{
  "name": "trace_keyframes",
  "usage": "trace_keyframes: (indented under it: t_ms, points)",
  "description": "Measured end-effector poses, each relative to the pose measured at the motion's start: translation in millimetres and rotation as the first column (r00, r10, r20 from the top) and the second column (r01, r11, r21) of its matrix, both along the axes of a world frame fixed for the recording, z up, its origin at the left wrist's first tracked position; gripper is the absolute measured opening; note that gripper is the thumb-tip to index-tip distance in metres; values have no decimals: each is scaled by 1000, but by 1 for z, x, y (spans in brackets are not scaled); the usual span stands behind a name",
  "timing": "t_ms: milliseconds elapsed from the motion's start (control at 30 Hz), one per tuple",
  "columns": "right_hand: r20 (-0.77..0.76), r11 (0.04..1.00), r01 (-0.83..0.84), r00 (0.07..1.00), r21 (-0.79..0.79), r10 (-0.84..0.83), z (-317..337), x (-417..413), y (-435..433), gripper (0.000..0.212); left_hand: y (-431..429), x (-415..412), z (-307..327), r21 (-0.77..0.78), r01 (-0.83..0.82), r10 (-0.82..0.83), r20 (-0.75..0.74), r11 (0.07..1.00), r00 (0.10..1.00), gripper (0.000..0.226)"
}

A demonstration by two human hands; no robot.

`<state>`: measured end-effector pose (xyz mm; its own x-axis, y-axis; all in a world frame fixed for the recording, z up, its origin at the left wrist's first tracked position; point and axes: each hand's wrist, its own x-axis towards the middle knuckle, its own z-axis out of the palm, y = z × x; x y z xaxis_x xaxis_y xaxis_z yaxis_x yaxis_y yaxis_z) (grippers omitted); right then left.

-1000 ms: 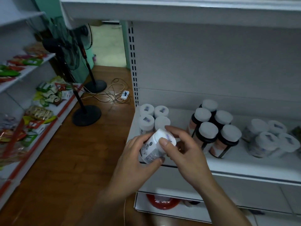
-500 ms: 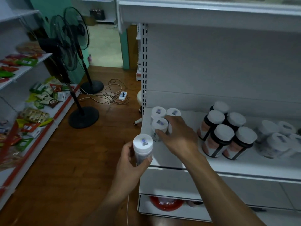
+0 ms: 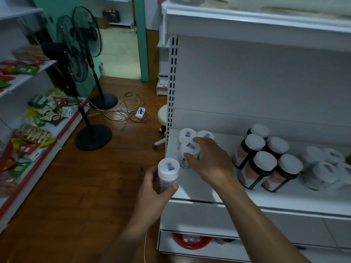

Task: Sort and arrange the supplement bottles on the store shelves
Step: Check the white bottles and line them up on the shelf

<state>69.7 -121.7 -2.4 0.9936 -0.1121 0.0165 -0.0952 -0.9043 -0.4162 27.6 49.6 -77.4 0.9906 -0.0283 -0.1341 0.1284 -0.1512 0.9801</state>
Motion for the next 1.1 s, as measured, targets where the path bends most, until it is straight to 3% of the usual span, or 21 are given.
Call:
trace_keyframes:
  t_ms: [200,367,633,833,933,1033,1100]
  points:
    - [290,962,20,952,271,-101,7,-37,-18,49,-11,28,-4,0,-45,45,60,999,997,60]
    - [220,960,31,971,279,-95,8,-65,-35,49,-27,61,-13,4,-22,22,105,1000,994,55]
    - [187,967,26,979,252,-75,-10,-79,-42,50,-38,84,-25,-131,94,-91,33,987,995,52]
    - [164,968,2,985,250,-45,-14,-78,-41,51,-36,79,-20,-33,113,-111,71,993,991,58]
    - [171,969,-17,985,247,-26,-13,-77,-41,51,-28,66,-8,27,35,-38,105,999,994,54]
    - [186,964,-25,982,263,-26,-12,-76,-42,51,-19,40,14,-38,-126,131,187,991,974,37]
    - [209,960,-40,978,278,-19,-10,-76,-41,51,-16,19,28,-37,-91,97,242,995,965,33]
